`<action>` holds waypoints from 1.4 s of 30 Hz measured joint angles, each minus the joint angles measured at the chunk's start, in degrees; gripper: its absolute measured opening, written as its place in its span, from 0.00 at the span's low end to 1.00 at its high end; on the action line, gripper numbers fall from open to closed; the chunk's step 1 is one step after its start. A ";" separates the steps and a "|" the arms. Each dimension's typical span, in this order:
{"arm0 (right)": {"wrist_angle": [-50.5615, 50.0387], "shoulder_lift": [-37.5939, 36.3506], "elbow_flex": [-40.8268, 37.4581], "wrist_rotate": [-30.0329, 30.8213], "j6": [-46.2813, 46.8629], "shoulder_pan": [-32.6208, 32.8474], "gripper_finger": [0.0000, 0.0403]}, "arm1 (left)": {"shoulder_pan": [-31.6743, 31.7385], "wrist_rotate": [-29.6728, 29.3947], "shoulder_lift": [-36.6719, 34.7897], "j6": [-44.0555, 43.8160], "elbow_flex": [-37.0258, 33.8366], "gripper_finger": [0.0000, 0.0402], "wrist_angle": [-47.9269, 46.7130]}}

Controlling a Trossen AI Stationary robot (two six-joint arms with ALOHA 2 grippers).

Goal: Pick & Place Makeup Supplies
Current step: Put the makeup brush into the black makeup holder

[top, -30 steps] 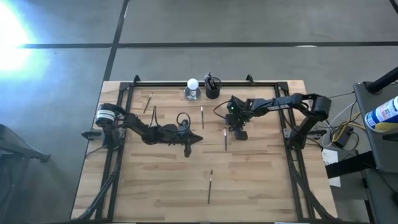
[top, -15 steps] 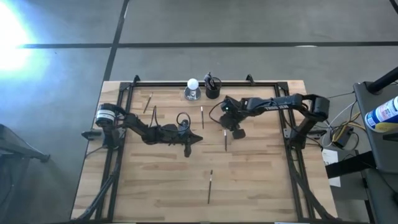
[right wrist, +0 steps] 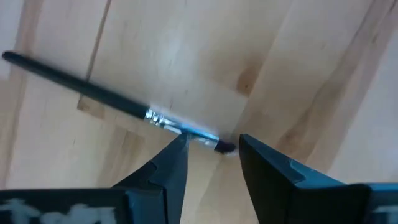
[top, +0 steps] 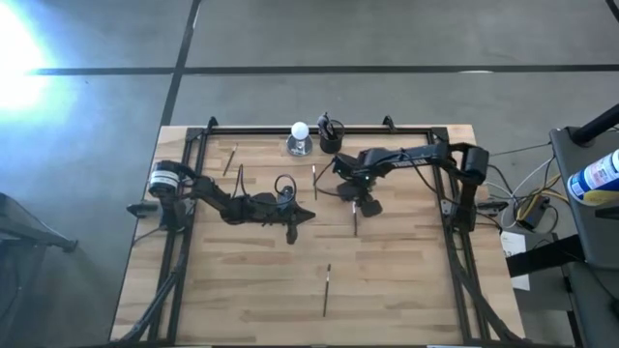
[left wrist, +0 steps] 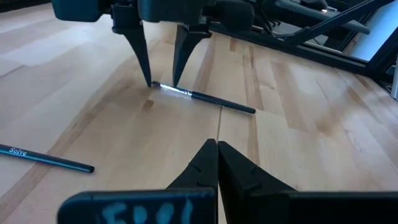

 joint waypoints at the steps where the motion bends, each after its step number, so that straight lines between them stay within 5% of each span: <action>1: -0.45 -0.03 -0.10 0.54 0.01 0.00 0.34 | 0.01 0.00 0.00 0.00 0.00 0.01 -0.08; 15: 2.02 -2.92 -6.29 -0.38 7.99 -0.06 0.16 | 0.00 0.00 0.00 -2.21 -0.02 0.01 -0.47; 20: 3.16 -6.52 -8.93 -2.67 11.10 0.00 0.04 | 0.02 2.03 0.00 -8.95 -0.02 0.01 -1.92; 30: 17.78 -15.16 -13.63 -2.79 21.50 4.29 0.02 | -2.75 6.34 0.00 -21.29 2.15 0.11 -12.20; 39: 22.72 -15.39 -14.49 -0.72 22.95 9.92 0.02 | -3.37 3.13 -1.44 -13.81 7.90 0.27 -25.44; 42: 25.98 -15.36 -14.47 1.81 32.87 10.19 0.02 | -3.34 2.94 -3.94 -10.14 8.82 0.28 -30.17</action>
